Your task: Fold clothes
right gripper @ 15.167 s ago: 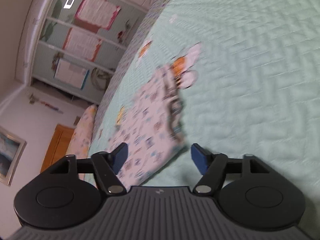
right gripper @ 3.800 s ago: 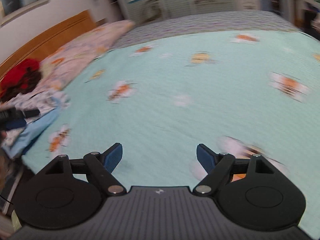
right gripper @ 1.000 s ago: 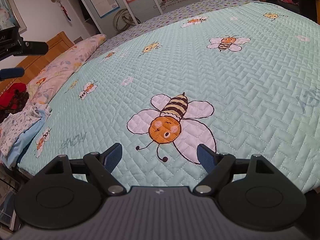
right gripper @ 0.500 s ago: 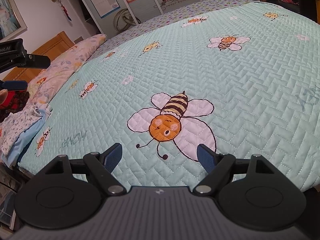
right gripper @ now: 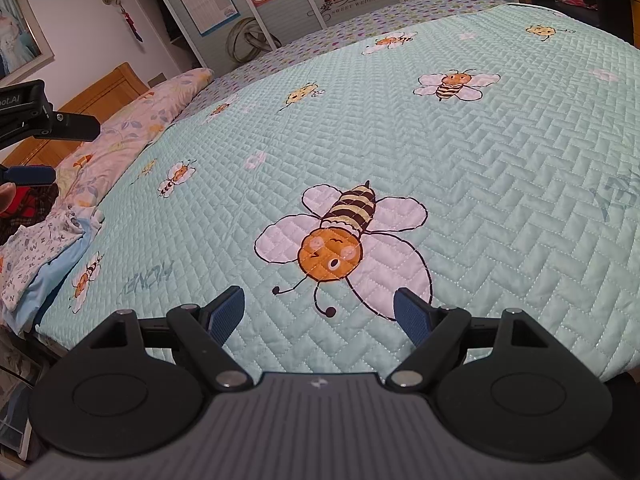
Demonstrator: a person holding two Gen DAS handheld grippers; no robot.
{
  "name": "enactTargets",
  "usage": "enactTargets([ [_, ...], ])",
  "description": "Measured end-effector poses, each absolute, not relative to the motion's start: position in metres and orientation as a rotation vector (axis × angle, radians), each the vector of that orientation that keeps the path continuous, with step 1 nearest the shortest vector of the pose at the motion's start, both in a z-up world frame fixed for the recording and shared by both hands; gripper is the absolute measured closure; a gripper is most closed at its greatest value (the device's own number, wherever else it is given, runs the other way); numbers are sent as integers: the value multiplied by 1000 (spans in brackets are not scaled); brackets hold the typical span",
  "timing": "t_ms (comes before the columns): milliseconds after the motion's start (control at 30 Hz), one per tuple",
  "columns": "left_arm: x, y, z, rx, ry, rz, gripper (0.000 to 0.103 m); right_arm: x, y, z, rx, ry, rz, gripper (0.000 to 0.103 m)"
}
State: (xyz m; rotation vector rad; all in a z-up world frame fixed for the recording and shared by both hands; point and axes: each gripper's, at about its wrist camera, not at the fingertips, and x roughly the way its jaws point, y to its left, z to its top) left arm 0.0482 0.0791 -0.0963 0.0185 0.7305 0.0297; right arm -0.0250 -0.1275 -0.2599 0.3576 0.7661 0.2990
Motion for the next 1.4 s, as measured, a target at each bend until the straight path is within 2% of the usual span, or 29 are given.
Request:
enactTargets([
  [1400, 46, 79, -96, 5, 749, 23, 1, -28, -128, -264, 367, 772, 299, 20],
])
